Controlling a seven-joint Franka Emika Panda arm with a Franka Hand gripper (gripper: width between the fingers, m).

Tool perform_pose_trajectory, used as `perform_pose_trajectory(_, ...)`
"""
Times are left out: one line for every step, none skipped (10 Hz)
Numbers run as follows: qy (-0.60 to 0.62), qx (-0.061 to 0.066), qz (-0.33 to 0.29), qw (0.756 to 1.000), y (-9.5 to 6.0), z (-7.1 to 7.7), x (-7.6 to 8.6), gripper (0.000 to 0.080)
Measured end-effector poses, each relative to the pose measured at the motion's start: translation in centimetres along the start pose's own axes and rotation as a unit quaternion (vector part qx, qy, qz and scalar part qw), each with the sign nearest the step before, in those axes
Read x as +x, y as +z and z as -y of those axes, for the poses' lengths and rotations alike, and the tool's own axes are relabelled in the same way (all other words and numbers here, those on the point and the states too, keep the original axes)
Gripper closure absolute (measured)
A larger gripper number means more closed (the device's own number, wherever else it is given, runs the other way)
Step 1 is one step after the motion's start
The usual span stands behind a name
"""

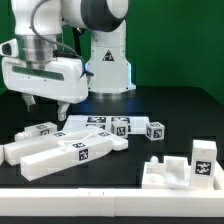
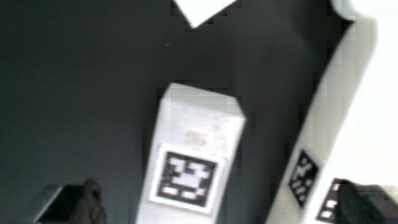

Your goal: Assemble chair

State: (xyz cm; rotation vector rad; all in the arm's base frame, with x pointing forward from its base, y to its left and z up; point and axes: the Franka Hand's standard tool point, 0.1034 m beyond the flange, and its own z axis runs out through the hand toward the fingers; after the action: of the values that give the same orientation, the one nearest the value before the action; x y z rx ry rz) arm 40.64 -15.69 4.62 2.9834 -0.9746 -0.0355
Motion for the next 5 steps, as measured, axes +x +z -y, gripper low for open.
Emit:
perform_pose_trajectory(-0.002, -0.009, -0.002, 1.000, 0.7, -0.8, 0.0, 0.0150)
perform_pose_trajectory(0.002, -0.017, -0.004, 1.000, 1.5, -1.5, -0.1, 0.0150)
perform_pose_trajectory(0.000, -0.026, -0.006, 1.000, 2.2, -1.9, -0.2, 0.0150)
perform_pose_trajectory(-0.002, -0.035, -0.008, 0.999, 2.8, -2.2, -0.3, 0.0150)
perform_pose_trajectory(-0.002, -0.042, -0.003, 0.999, 3.4, -2.8, -0.6, 0.0150)
